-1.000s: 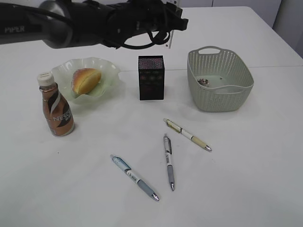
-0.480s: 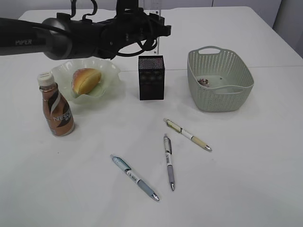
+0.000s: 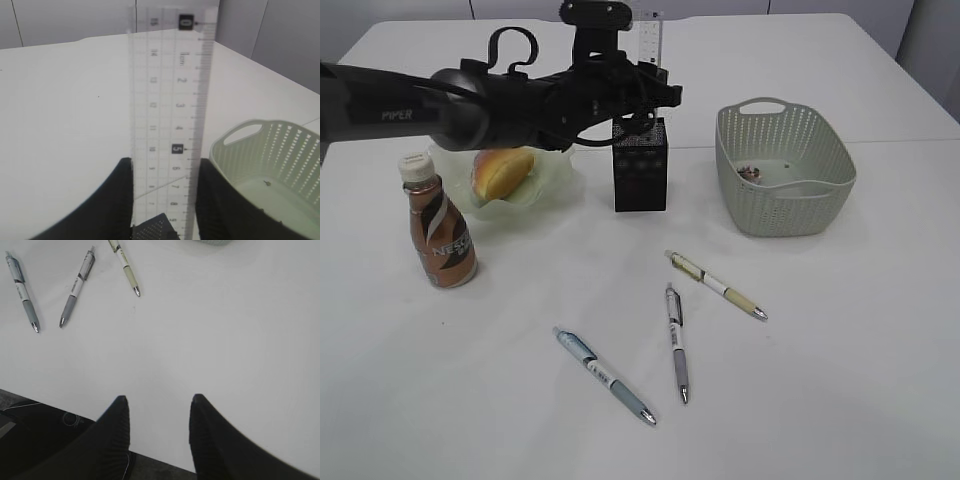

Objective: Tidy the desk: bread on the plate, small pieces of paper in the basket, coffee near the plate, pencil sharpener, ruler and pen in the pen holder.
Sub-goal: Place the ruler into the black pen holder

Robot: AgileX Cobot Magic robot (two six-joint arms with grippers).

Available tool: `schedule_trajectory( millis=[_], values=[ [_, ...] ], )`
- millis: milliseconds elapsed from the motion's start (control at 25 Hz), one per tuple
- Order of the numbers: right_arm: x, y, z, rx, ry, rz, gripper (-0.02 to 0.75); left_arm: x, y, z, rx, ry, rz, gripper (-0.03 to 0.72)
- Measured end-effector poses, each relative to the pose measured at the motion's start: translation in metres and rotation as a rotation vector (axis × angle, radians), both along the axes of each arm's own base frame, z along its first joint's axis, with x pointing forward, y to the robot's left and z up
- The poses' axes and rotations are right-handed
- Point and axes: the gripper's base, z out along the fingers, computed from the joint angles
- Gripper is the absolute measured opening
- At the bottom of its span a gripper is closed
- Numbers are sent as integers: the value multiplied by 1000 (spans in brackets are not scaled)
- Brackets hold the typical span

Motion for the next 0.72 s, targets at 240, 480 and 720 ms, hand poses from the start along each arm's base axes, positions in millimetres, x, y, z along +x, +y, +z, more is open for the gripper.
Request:
schedule_trajectory(
  millis=[240,480,720],
  values=[
    [0,0,0,0,0,0,326,1,0,-7,4,11,1,254],
    [0,0,0,0,0,0,326,1,2,-11,21,44,3,257],
    [0,0,0,0,0,0,325,2,3,-13,22,63,9,346]
  ],
)
